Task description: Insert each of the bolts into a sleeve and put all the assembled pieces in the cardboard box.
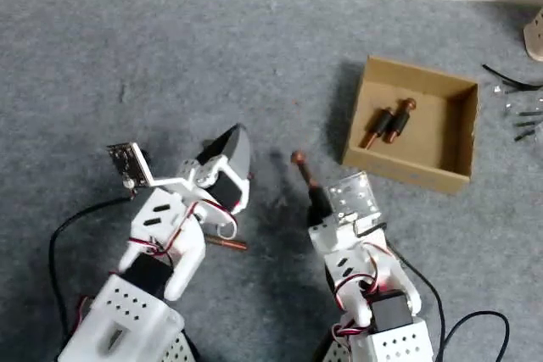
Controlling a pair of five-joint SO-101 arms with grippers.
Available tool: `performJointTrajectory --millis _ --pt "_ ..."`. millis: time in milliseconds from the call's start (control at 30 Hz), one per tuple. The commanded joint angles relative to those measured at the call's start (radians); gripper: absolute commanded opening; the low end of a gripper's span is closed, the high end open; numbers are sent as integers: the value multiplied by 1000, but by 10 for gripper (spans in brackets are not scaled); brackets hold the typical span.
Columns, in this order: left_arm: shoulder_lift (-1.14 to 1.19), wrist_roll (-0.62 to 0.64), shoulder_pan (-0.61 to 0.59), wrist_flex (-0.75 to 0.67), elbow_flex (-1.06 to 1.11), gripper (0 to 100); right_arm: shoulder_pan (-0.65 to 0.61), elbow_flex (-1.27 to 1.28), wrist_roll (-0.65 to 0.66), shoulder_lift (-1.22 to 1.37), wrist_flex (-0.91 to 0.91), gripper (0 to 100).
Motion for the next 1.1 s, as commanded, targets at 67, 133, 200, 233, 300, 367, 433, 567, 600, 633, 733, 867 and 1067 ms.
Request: performJointTrajectory --millis 67,133,200,233,300,367,433,567,600,633,733,867,1067 --pt "-36 8 -120 84 27 10 99 151 11 -10 114 5" --pt "-36 8 -151 84 59 10 174 151 18 -4 124 5" --pt "-36 8 -165 84 81 10 231 151 117 -4 177 5" --pt "-39 8 -168 84 87 10 262 151 196 -4 197 5" --pt "-39 8 -168 84 96 10 309 151 381 -4 237 5" --pt "-39 8 -166 84 99 10 354 151 548 -4 288 7" --pt "-39 8 -165 84 99 10 407 151 606 -8 332 9" --pt "-39 8 -163 84 99 10 478 151 647 -8 364 12" --pt "-39 8 -163 84 99 10 484 151 646 -8 364 19" --pt "-38 8 -163 84 99 10 486 151 646 -8 364 37" --pt "-36 6 -163 84 99 10 487 150 646 -7 366 108" --pt "-36 6 -163 84 99 10 484 136 646 -7 363 124" --pt "-36 6 -163 84 99 11 486 119 647 -4 366 125"
